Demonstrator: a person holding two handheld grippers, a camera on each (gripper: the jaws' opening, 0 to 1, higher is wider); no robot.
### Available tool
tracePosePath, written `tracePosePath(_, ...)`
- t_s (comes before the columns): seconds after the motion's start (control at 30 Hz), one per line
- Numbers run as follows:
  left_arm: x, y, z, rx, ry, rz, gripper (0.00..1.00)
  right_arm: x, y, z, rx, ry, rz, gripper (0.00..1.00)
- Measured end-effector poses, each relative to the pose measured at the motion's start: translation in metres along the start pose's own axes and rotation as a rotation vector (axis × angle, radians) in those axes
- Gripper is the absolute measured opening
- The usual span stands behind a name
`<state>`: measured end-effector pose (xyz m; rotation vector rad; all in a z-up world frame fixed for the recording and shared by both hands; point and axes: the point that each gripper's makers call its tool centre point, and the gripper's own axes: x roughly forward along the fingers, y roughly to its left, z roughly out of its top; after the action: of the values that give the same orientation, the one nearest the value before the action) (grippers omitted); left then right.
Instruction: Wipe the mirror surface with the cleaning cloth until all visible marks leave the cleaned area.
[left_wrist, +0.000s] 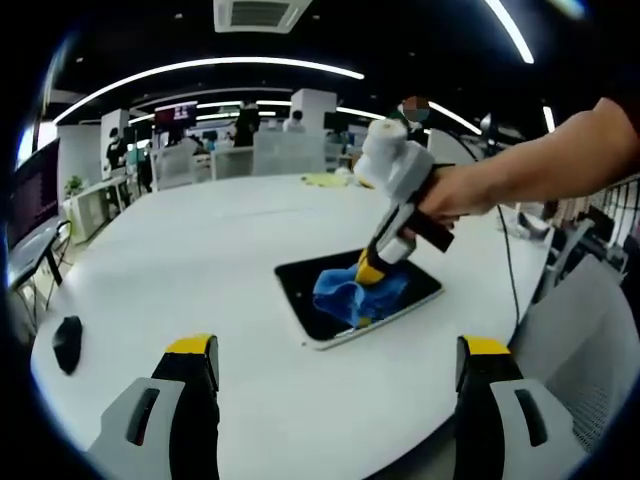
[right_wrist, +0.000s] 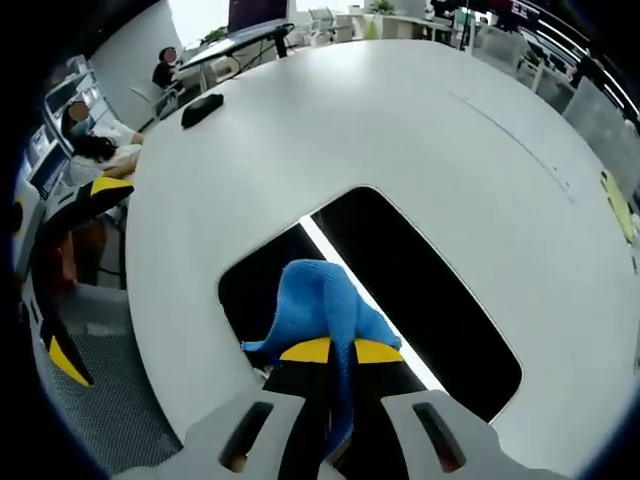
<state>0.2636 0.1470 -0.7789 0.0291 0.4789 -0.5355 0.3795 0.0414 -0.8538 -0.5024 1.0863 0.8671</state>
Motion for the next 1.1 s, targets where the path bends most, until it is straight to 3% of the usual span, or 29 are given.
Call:
tracePosePath(0.37, 0.000, 0.001, -0.001, -0.001, 0.005, 0.003, 0.96, 0.003, -0.014, 0.009, 0.007, 0.003, -0.004, 0.02)
tracePosePath(1.1, 0.003, -0.001, 0.000, -0.005, -0.001, -0.004, 0.99, 0.017, -0.050, 0.030, -0.005, 0.015, -0.015, 0.02)
